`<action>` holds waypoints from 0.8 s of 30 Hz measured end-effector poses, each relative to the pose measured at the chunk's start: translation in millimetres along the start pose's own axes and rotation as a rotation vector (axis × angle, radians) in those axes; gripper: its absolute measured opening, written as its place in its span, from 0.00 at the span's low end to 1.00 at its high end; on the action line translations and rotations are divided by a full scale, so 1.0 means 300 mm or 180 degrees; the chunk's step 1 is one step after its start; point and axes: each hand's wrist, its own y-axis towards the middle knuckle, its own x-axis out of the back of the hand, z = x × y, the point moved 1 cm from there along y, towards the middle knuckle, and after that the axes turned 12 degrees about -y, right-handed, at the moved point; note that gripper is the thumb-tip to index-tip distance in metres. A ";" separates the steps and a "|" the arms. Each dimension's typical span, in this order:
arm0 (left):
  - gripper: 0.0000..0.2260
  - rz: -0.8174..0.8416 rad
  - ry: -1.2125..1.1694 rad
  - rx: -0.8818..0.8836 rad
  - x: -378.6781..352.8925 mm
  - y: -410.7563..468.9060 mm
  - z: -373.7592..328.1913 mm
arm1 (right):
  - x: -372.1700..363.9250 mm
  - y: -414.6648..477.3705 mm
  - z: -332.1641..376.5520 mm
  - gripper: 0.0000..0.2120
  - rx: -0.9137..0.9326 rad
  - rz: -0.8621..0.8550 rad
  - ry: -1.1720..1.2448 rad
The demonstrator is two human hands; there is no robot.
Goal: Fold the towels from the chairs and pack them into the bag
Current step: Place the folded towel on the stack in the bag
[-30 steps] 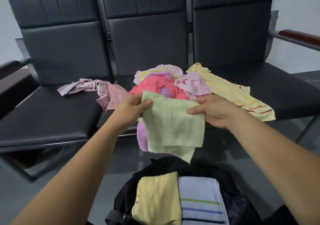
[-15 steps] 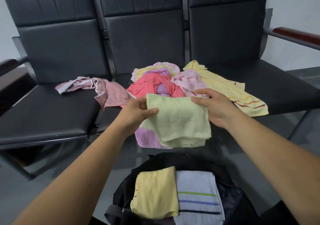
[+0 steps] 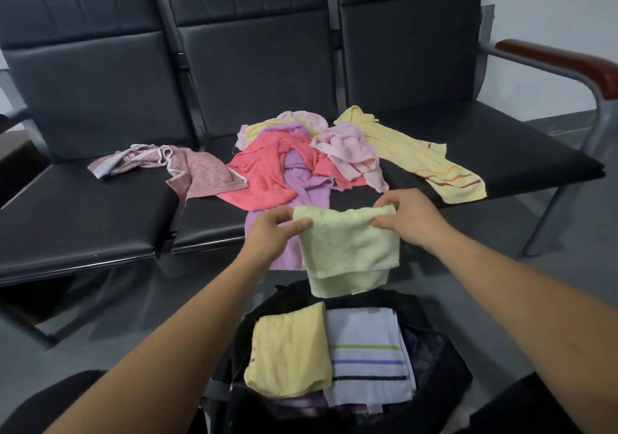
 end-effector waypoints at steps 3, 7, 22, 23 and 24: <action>0.03 0.0110 -0.0371 0.0130 -0.038 -0.026 0.071 | -0.016 -0.028 -0.054 0.05 -0.0056 0.0000 0.0232; 0.04 0.0277 -0.0510 0.0279 -0.079 -0.053 0.146 | -0.067 -0.074 -0.140 0.07 -0.0291 0.0254 0.0581; 0.03 0.0134 -0.0223 0.1687 -0.159 -0.162 0.518 | -0.348 -0.097 -0.442 0.06 -0.1826 0.1538 0.0898; 0.03 0.0052 -0.0175 0.1798 -0.163 -0.156 0.548 | -0.382 -0.094 -0.462 0.07 -0.1995 0.1456 0.0989; 0.04 -0.0019 -0.0115 0.1880 -0.168 -0.145 0.582 | -0.421 -0.092 -0.478 0.08 -0.2147 0.1381 0.1033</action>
